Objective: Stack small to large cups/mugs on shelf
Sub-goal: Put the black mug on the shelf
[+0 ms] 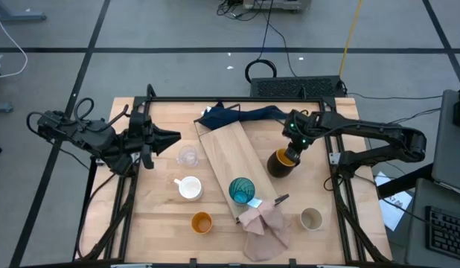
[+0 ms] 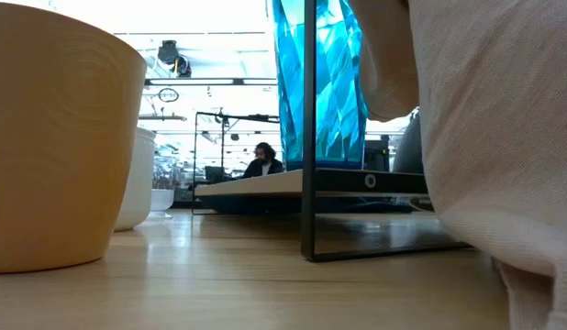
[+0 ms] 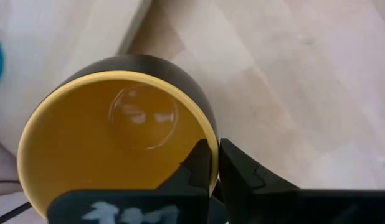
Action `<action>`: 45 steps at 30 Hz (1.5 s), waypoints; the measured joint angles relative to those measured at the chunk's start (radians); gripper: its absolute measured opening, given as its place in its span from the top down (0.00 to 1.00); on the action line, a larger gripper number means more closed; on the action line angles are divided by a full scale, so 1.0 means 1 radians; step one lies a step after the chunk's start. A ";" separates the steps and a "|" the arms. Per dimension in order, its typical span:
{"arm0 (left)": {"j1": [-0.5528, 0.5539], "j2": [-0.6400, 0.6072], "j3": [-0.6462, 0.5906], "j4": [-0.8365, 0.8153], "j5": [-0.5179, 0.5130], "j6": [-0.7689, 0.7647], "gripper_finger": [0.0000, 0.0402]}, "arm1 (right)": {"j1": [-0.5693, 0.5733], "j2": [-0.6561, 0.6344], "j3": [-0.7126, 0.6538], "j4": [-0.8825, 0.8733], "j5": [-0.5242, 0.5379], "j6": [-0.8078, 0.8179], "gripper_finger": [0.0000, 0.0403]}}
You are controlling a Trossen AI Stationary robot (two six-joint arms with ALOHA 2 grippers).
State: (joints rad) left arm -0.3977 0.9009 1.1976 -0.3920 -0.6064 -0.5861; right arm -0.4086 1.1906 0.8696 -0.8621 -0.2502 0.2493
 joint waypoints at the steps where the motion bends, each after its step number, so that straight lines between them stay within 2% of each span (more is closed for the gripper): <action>1: 0.000 0.000 0.000 0.000 0.000 0.001 0.85 | 0.000 0.000 0.000 -0.002 0.011 0.000 0.99; 9: 0.000 0.000 0.000 -0.001 0.000 0.001 0.85 | 0.005 -0.001 0.020 -0.036 0.014 -0.048 0.99; 18: 0.000 0.000 0.000 -0.002 0.000 0.002 0.85 | 0.022 -0.001 0.222 -0.156 0.047 -0.121 0.99; 25: 0.000 0.000 0.000 -0.017 -0.001 0.002 0.85 | 0.126 0.010 0.347 -0.208 0.040 -0.076 0.99; 31: 0.000 0.000 0.000 -0.027 -0.001 0.000 0.85 | 0.254 0.053 0.367 -0.242 0.049 -0.040 0.99; 36: 0.000 0.000 0.000 -0.029 -0.001 0.005 0.85 | 0.338 0.101 0.369 -0.245 0.103 -0.026 0.99; 40: 0.000 0.000 0.000 -0.036 0.002 0.005 0.85 | 0.368 0.148 0.389 -0.250 0.124 -0.025 0.99; 45: 0.000 0.000 0.000 -0.053 0.003 0.005 0.85 | 0.385 0.223 0.488 -0.280 0.150 -0.042 0.99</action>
State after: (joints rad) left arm -0.3977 0.9012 1.1973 -0.4450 -0.6029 -0.5808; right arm -0.0231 1.4132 1.3578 -1.1419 -0.1005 0.2074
